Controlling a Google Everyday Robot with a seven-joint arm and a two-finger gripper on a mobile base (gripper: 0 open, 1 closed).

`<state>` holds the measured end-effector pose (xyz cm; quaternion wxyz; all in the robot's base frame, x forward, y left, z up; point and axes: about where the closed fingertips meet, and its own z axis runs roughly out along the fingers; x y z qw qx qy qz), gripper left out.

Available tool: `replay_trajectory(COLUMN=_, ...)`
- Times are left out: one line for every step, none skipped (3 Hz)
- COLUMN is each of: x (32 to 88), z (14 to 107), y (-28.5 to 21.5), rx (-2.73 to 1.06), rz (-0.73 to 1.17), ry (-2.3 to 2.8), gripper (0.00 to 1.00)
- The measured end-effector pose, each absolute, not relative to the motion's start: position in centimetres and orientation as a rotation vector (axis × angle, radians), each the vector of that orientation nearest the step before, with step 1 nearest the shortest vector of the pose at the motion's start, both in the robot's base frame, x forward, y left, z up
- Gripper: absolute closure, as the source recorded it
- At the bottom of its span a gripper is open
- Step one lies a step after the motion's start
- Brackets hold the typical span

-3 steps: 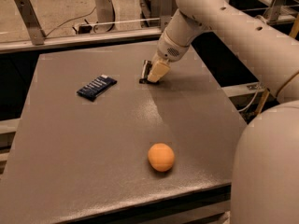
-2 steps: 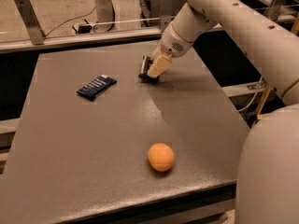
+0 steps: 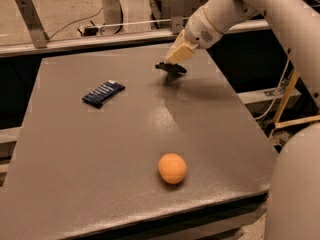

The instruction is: Pick rxbar chocolate

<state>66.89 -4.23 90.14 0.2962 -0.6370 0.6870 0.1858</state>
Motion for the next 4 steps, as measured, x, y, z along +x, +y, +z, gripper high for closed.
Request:
replay_trajectory(x=66.3, z=92.3, y=-5.3, rx=-1.682, rz=0.477, ry=1.807, gripper=1.0)
replay_trajectory(x=66.1, z=92.8, y=-5.6, rx=-1.679, rz=0.472, ry=1.802, gripper=1.0)
replay_trajectory(x=66.4, z=92.4, y=-4.4, rx=-1.691, rz=0.468, ry=1.786, gripper=1.0)
replay_trajectory(x=66.3, z=92.8, y=-3.2, rx=-1.692, rz=0.471, ry=1.751, gripper=1.0)
